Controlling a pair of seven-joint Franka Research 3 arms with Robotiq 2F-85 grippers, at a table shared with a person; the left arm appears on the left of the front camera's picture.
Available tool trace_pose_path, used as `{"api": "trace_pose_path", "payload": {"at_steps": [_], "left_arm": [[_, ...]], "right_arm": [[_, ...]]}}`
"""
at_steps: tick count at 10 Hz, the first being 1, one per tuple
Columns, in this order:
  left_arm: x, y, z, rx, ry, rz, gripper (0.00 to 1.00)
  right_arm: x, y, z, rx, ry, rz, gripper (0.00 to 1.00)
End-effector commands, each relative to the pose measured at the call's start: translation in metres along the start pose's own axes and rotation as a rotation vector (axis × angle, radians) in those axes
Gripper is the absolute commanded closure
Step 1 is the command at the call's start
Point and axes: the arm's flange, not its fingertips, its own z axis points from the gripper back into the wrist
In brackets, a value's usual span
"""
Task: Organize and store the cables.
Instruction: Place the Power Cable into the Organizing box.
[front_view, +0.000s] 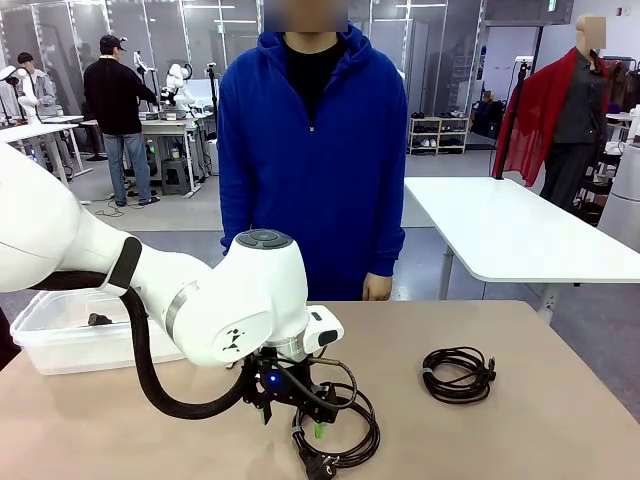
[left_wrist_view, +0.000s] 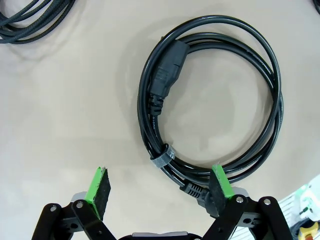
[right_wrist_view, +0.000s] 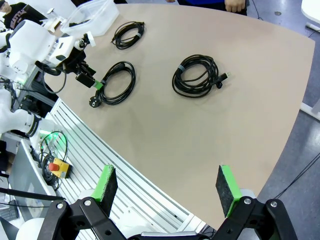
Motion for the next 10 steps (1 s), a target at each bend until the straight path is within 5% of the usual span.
{"api": "trace_pose_path", "payload": {"at_steps": [1, 6, 10], "left_arm": [[0.005, -0.007, -0.002, 0.022, 0.009, 0.028, 0.0], [-0.005, -0.012, -0.002, -0.043, 0.012, 0.459, 0.0], [-0.009, -0.012, -0.005, 0.032, 0.007, 0.681, 0.0]], "right_arm": [[0.0, 0.0, 0.002, 0.009, -0.006, 0.019, 0.0], [0.0, 0.0, 0.002, 0.009, -0.006, 0.019, 0.0], [0.0, 0.0, 0.002, 0.009, -0.006, 0.019, 0.0]]}}
